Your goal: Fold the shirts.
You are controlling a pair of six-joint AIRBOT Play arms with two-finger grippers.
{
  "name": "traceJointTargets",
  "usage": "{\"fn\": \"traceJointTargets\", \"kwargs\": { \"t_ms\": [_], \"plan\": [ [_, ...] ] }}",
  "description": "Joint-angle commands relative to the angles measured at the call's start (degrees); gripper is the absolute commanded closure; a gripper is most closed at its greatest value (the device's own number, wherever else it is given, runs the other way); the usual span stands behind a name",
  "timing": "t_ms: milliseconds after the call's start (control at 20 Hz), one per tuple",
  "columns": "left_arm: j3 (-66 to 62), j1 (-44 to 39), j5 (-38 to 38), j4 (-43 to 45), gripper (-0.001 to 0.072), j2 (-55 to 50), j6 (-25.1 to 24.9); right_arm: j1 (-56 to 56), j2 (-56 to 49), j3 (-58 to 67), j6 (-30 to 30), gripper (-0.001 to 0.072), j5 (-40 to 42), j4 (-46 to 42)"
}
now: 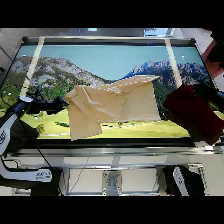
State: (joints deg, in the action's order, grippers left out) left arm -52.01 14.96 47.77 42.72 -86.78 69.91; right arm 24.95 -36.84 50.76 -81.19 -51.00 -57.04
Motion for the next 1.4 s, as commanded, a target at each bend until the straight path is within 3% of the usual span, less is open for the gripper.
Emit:
{"fn": "traceJointTargets", "kwargs": {
  "t_ms": [0,250,400,600,700,850,1000,1100,1350],
  "plan": [
    [-1.07,-0.72,1.70,1.03,0.0284,-2.12,1.27,0.04,0.07,0.00,0.00,0.0264,-0.17,1.16],
    [-1.09,-2.82,3.89,0.11,0.0310,-4.74,1.86,0.04,0.07,0.00,-0.02,0.0264,-0.39,1.84],
    [-1.09,-3.98,5.31,-2.34,0.0689,-4.74,0.50,0.04,0.00,-0.07,-1.22,0.0266,-5.40,1.81],
    [-2.91,-3.87,8.50,-3.52,0.0692,-4.74,0.37,-0.07,-0.85,-9.25,-10.82,0.0258,-15.93,2.82],
    [-4.57,-3.87,10.88,-3.52,0.0693,-4.63,0.37,-0.07,-1.38,-19.28,-13.86,0.0205,-17.77,9.40],
    [-6.23,-3.87,11.45,-3.72,0.0693,-4.02,0.37,-0.07,-1.38,-32.13,-17.38,0.0205,-10.82,14.97],
    [-7.56,-3.87,11.78,-3.76,0.0692,-3.74,0.35,-0.07,-1.92,-40.54,-18.43,0.0207,4.04,20.63],
    [-8.37,-3.87,11.89,-3.76,0.0693,-3.74,0.37,-0.07,-4.31,-43.01,-15.98,0.0208,9.84,26.03],
    [-9.35,-3.87,12.02,-5.51,0.0693,-3.74,0.07,-0.07,-14.40,-43.15,3.45,0.0211,14.45,46.42]
  ]
}}
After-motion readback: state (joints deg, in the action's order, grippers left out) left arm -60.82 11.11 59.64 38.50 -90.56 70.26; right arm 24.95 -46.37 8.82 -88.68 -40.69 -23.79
